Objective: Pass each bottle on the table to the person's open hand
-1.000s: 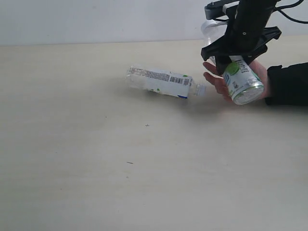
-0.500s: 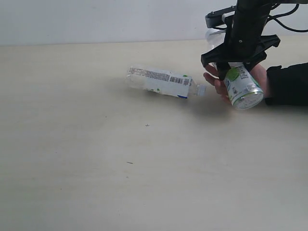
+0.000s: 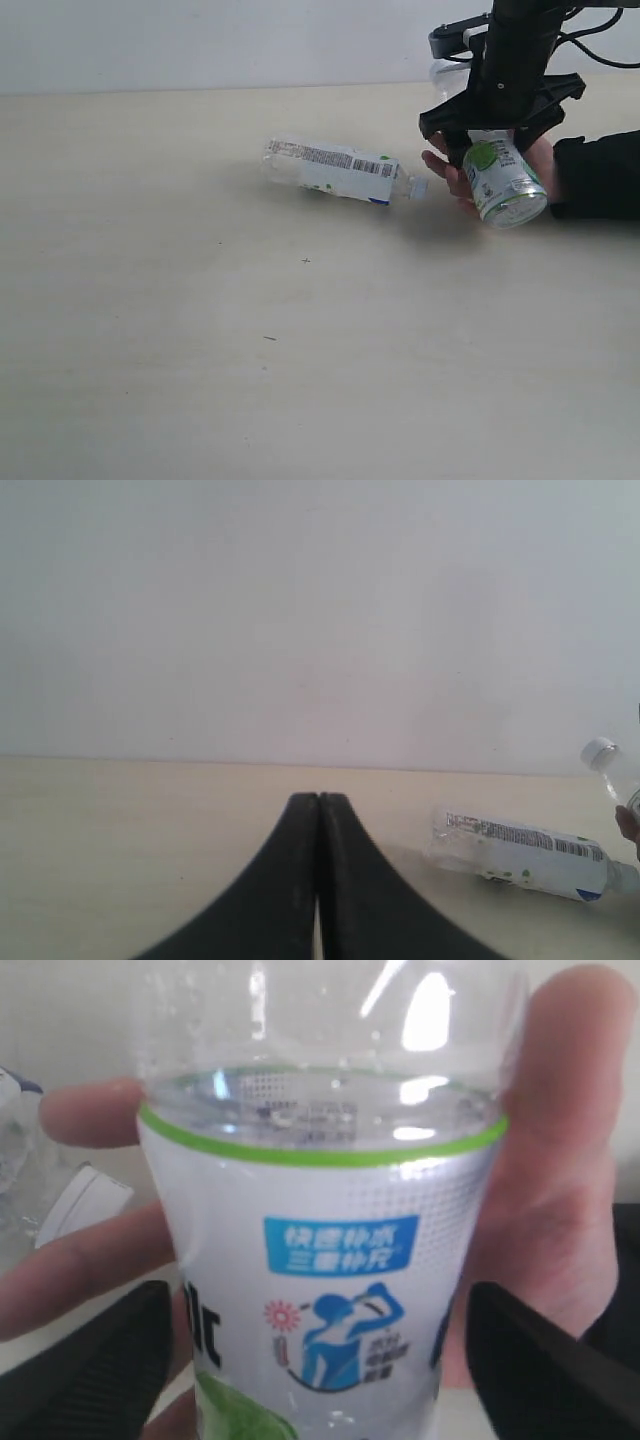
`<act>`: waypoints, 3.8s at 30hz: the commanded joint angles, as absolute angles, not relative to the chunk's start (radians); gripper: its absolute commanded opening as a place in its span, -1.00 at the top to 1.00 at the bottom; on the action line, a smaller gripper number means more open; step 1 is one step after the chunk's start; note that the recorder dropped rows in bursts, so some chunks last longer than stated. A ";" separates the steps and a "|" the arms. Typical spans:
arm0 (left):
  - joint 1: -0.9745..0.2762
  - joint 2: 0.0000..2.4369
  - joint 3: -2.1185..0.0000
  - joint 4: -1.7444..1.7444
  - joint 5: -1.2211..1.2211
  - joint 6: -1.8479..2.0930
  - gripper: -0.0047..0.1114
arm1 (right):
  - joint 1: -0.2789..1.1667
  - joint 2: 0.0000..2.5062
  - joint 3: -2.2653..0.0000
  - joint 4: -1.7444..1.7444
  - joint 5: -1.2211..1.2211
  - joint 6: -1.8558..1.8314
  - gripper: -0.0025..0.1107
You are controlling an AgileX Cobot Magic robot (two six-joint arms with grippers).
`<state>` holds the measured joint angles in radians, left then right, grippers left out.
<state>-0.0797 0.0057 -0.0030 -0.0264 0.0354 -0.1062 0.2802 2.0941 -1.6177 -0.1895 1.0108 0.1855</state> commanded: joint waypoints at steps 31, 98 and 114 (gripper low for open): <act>-0.077 0.000 0.000 -0.030 0.034 -0.108 0.92 | 0.290 1.267 -0.963 -0.258 0.807 0.067 0.96; -0.077 0.000 0.000 -0.030 0.034 -0.108 0.92 | 0.290 0.000 -0.443 -0.214 0.647 0.133 0.96; -0.077 0.000 0.000 -0.030 0.034 -0.108 0.92 | 0.290 0.000 -0.443 -0.214 0.648 0.133 0.96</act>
